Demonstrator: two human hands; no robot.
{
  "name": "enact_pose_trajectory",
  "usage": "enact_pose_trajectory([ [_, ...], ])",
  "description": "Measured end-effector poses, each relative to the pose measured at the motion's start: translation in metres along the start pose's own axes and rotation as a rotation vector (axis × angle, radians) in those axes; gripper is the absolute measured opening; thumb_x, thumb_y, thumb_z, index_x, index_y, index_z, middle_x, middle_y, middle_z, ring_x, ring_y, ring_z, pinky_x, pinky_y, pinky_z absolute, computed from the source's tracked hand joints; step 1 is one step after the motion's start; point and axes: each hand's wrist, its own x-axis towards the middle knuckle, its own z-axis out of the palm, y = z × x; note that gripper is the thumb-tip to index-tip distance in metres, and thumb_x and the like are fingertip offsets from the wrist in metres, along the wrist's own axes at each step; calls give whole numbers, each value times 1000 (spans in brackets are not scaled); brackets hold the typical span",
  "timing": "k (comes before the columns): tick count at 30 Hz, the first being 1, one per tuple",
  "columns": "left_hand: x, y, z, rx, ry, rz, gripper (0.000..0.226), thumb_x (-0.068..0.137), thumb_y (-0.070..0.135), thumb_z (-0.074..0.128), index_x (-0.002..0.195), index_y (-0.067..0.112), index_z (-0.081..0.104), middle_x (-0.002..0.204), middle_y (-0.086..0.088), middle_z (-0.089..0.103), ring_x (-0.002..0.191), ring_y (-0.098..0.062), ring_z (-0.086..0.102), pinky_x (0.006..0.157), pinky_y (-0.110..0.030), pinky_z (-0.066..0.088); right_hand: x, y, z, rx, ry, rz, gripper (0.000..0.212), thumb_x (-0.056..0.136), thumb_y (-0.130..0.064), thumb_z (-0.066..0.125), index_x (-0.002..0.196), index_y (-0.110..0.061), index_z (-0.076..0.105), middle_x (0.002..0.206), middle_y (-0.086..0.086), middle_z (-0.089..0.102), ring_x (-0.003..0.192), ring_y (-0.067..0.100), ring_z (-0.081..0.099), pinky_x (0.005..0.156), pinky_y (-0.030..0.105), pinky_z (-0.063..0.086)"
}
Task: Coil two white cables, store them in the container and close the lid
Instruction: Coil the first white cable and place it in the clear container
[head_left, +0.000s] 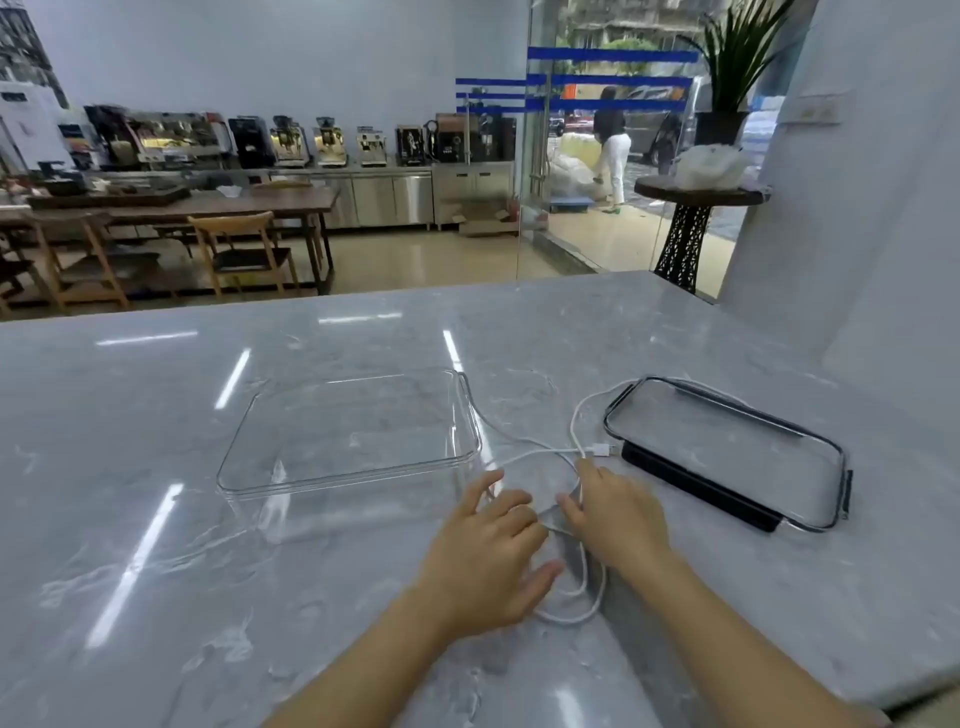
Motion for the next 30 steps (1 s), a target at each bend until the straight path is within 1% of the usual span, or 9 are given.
enact_pose_trajectory([
  [4,-9,5,15,-24,-94,107,32,80,44,53,61,19,57,59,3,58,68,-17,58,97,-36,36,-1,5,8,55,-78,27,32,93,-29,38,119,-12,44,114,9,60,100,31,58,76,36,44],
  [7,-12,3,21,-18,-124,191,27,78,38,58,59,20,49,55,3,55,56,-19,54,67,-27,35,-2,5,12,173,-122,57,30,92,-22,37,119,-10,43,114,13,59,99,33,57,73,36,43],
  [10,-9,3,24,-62,-68,225,25,81,29,55,59,19,46,55,2,54,53,-19,52,58,-27,30,1,8,12,271,-89,103,22,91,-19,41,108,-10,50,106,13,63,93,32,57,69,34,40],
  [14,2,7,13,-275,-25,42,41,93,38,39,62,15,52,56,1,55,54,-17,47,54,-25,31,8,13,2,477,-30,200,13,86,-18,49,82,-14,60,85,11,66,82,29,57,65,32,39],
  [17,23,2,-5,-437,-27,-143,43,90,44,42,65,12,55,55,-2,56,56,-17,46,51,-25,31,18,17,-18,661,16,218,34,85,-28,57,53,-21,52,58,-1,50,67,23,48,62,31,36],
  [21,63,-8,-33,-580,63,-364,37,85,46,50,71,13,61,54,8,48,53,-11,42,54,-28,33,22,9,-68,1136,29,54,29,81,-45,59,74,-19,71,91,-10,61,92,9,58,85,26,39],
  [23,84,-14,-48,-669,96,-422,27,87,37,55,70,17,61,52,9,47,51,-9,41,53,-26,34,22,6,-93,1288,-22,-102,29,84,-41,55,87,-16,71,96,-7,69,95,3,61,87,18,42],
  [26,112,-21,-71,-758,183,-456,26,87,29,58,62,26,54,47,11,45,51,-6,40,50,-17,31,26,-4,-120,1198,-23,-292,6,83,-19,63,89,-18,66,77,-3,65,73,9,61,71,16,48],
  [30,137,-27,-97,-951,160,-491,24,89,31,55,70,15,53,49,10,37,43,-4,32,45,-17,27,48,-5,-143,1165,310,-265,23,89,-11,56,70,-22,63,46,-11,47,44,7,41,47,24,38],
])
